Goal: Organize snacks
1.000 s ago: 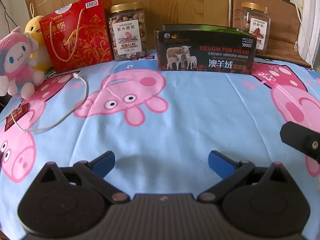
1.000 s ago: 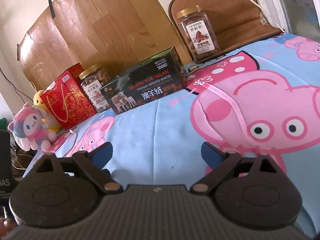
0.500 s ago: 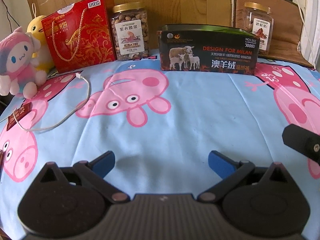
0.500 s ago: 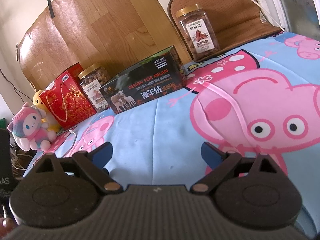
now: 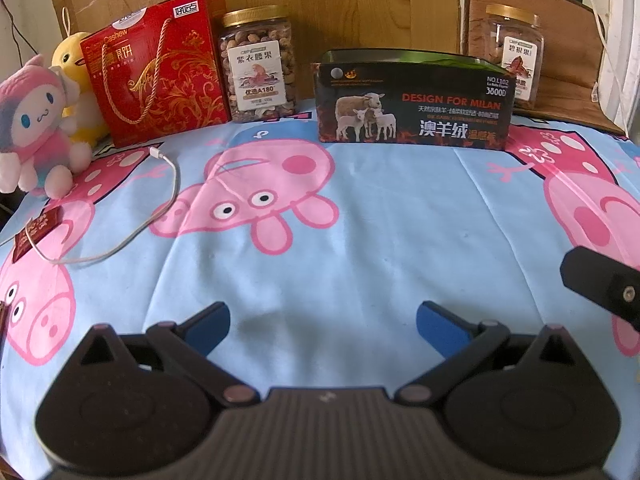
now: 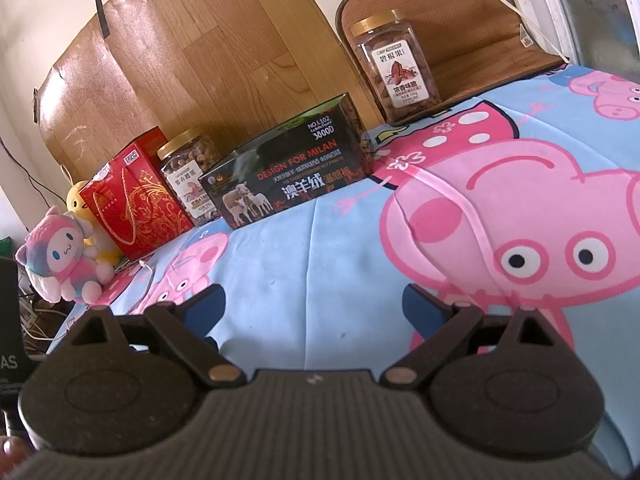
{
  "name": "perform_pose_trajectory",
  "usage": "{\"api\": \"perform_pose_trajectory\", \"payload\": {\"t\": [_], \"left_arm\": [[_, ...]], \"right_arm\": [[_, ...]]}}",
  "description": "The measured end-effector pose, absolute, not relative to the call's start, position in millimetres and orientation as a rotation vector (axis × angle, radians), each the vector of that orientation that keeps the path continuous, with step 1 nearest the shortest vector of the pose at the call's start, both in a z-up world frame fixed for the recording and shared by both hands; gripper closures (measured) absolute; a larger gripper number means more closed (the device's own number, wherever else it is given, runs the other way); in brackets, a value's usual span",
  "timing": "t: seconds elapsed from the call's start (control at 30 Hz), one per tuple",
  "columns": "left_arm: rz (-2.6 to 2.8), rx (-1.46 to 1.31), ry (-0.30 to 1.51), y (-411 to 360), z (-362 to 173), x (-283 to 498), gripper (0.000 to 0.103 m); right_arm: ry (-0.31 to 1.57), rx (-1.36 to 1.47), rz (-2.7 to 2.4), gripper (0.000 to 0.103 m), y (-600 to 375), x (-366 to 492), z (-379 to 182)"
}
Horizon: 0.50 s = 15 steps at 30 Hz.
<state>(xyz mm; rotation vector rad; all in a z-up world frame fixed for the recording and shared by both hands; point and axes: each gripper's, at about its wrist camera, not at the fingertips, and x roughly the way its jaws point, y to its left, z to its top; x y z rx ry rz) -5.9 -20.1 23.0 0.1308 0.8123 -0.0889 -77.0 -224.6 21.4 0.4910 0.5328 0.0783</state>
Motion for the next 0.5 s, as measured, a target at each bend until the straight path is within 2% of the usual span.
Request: {"api": "perform_pose_trajectory", "payload": {"t": [0.5], "left_arm": [[-0.105,0.14,0.799,-22.8,25.3,-4.5,0.0]], "right_arm": [[0.533,0.492,0.078,0.006,-224.9,-76.5,21.4]]}}
